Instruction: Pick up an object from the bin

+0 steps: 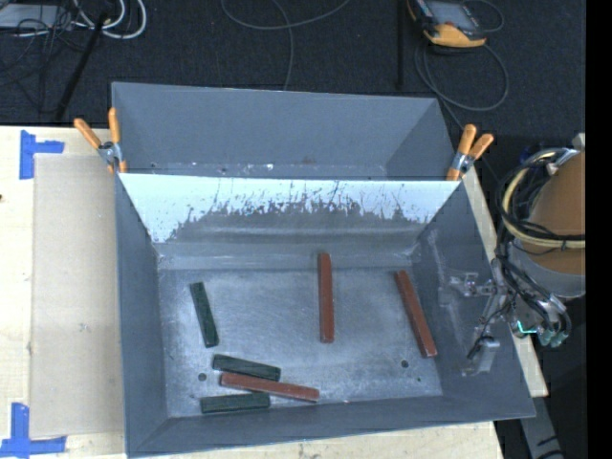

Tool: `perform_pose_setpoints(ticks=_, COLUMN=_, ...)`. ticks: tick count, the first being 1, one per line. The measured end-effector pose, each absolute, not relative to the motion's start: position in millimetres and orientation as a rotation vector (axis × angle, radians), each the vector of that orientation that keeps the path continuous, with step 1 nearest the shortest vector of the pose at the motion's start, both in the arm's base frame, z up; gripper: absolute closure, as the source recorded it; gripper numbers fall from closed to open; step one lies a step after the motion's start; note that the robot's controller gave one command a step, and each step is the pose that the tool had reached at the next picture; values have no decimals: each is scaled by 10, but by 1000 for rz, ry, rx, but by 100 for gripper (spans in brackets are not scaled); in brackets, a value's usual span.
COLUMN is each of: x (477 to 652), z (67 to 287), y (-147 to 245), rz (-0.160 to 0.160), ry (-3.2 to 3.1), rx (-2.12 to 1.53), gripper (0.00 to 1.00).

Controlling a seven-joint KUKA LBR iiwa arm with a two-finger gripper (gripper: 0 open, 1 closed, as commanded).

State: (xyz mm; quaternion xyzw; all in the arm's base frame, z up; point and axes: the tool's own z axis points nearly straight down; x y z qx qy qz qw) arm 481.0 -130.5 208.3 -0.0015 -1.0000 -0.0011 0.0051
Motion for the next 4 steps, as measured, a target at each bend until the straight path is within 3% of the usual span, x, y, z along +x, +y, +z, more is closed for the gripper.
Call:
perform_pose_setpoints(ticks=1, x=4713, z=1528, y=-1485, rz=-5, ry=-3088, rx=543, gripper=0)
perform_pose_setpoints(ticks=2, x=5106, z=1171, y=-1524, rz=-10, ry=-2852, rx=1319, gripper=0)
perform_pose_setpoints(ticks=3, x=5452, z=732, y=-1333, rz=-25, ry=-2532, rx=1864, gripper=0)
perform_pose_setpoints(ticks=4, x=5455, z=716, y=-1366, rz=-13, ry=-2540, rx=1863, gripper=100)
